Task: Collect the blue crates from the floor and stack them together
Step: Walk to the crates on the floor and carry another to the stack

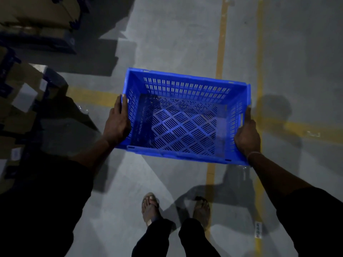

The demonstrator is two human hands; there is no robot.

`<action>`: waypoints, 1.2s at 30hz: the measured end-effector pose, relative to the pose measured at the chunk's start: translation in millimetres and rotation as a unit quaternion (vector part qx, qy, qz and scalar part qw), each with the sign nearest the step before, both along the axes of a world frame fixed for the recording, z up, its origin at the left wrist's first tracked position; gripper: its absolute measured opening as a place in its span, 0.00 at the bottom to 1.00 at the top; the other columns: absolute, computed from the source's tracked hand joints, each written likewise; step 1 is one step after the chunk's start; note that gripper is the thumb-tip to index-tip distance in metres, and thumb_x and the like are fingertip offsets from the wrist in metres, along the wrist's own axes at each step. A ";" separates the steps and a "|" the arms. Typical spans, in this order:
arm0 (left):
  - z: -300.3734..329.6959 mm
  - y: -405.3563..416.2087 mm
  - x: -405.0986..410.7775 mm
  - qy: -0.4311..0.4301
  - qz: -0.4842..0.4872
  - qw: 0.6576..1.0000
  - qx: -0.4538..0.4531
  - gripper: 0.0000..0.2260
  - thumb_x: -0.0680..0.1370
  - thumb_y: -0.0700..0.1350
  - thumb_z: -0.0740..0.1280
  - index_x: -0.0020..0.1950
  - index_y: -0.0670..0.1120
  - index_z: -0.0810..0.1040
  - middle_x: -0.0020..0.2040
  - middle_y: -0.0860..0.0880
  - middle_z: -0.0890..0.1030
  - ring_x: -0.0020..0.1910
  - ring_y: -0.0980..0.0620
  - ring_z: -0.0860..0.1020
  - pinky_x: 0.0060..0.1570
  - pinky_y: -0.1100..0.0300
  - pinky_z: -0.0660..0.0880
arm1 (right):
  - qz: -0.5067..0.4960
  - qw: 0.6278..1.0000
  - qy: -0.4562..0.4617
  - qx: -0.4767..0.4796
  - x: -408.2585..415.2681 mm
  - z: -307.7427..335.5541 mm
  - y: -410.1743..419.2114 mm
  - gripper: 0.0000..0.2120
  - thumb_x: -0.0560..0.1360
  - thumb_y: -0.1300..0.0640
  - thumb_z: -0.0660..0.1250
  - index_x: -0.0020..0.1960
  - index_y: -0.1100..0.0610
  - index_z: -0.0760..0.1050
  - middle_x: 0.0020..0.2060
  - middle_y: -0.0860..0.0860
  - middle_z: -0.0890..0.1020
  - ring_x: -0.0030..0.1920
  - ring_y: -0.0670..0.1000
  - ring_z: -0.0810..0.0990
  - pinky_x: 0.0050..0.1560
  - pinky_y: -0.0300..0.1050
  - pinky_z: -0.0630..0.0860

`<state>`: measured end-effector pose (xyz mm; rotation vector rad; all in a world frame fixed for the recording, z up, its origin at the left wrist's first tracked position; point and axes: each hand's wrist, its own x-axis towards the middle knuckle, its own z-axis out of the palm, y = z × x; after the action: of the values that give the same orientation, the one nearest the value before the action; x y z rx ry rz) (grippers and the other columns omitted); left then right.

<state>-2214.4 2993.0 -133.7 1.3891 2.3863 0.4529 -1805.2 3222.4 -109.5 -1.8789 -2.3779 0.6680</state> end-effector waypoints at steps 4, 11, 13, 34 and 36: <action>14.8 -9.5 7.9 0.036 -0.015 0.998 -0.047 0.44 0.80 0.55 0.65 0.83 0.42 0.39 0.83 0.39 0.40 0.69 0.29 0.65 0.58 0.34 0.73 | -0.010 0.999 0.028 -0.015 2.7 8.3 -9.7 0.43 0.80 0.61 0.61 0.82 0.40 0.37 0.63 0.64 0.70 0.43 0.68 0.78 0.39 0.58 0.76; 14.0 -26.1 19.0 0.050 -0.083 0.995 -0.021 0.42 0.80 0.61 0.58 0.83 0.39 0.44 0.83 0.38 0.41 0.73 0.32 0.66 0.65 0.42 0.70 | -0.001 0.999 0.008 0.042 12.9 1.2 -30.9 0.36 0.82 0.60 0.57 0.83 0.45 0.41 0.58 0.62 0.72 0.31 0.61 0.71 0.33 0.51 0.67; 14.8 -21.6 17.1 0.051 -0.082 0.995 -0.006 0.43 0.80 0.62 0.58 0.83 0.39 0.43 0.83 0.39 0.41 0.74 0.34 0.65 0.67 0.43 0.70 | 0.001 0.999 0.002 0.046 10.2 -0.7 -26.6 0.37 0.82 0.60 0.57 0.83 0.45 0.41 0.58 0.63 0.71 0.32 0.62 0.72 0.32 0.52 0.68; 143.7 -26.7 38.5 -0.095 -0.056 0.965 -0.240 0.52 0.75 0.68 0.67 0.83 0.51 0.35 0.83 0.44 0.35 0.82 0.36 0.40 0.78 0.34 0.50 | 0.020 0.977 -0.084 -0.197 -24.7 115.0 -46.6 0.46 0.78 0.40 0.68 0.83 0.47 0.42 0.82 0.56 0.41 0.81 0.63 0.46 0.75 0.63 0.59; 166.1 -40.5 44.8 -0.110 -0.068 0.967 -0.218 0.53 0.71 0.71 0.63 0.83 0.51 0.35 0.83 0.42 0.36 0.82 0.36 0.41 0.77 0.34 0.51 | 0.034 0.979 -0.072 -0.185 -30.9 144.6 -54.7 0.46 0.77 0.38 0.68 0.83 0.47 0.43 0.82 0.56 0.42 0.80 0.63 0.47 0.75 0.63 0.59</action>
<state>-2169.6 2952.4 32.4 1.2175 2.0358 0.0343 -1836.1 3167.7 35.1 -2.0503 -2.5617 1.0821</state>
